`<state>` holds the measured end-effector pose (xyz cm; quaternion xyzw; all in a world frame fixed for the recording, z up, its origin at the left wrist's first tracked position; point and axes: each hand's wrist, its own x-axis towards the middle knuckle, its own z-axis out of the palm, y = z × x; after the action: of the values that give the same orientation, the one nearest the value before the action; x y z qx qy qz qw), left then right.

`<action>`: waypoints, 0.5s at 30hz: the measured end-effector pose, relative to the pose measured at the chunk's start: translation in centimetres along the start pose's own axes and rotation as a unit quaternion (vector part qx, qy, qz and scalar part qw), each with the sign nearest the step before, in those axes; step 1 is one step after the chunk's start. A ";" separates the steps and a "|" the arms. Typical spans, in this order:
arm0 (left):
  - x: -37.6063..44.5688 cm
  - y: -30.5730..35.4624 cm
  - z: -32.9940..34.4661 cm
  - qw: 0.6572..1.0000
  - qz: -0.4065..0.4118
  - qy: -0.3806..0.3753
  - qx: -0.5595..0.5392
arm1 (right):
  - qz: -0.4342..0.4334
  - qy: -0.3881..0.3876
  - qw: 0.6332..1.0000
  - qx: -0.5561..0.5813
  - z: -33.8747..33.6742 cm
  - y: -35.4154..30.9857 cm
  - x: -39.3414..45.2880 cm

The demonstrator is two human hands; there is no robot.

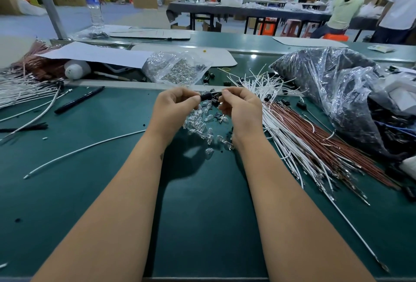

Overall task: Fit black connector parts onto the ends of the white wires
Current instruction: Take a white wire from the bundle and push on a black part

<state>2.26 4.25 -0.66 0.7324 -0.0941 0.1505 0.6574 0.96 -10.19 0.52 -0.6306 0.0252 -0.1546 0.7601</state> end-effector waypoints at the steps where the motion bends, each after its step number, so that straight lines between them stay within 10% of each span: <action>1: 0.0 0.0 0.0 1.000 -0.007 -0.006 -0.011 | 0.027 -0.015 0.998 0.052 0.0 0.0 0.1; 5: 0.0 0.1 0.0 0.999 -0.005 -0.005 -0.035 | 0.104 -0.083 0.970 0.203 -0.3 -0.3 0.1; 15: 0.4 -0.1 -0.3 0.999 0.018 0.017 -0.023 | 0.014 -0.079 0.997 -0.003 -0.7 -0.2 0.4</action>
<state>2.62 4.61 -0.58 0.7123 -0.0996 0.1722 0.6731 1.11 -11.02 0.61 -0.6424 -0.0253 -0.0933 0.7603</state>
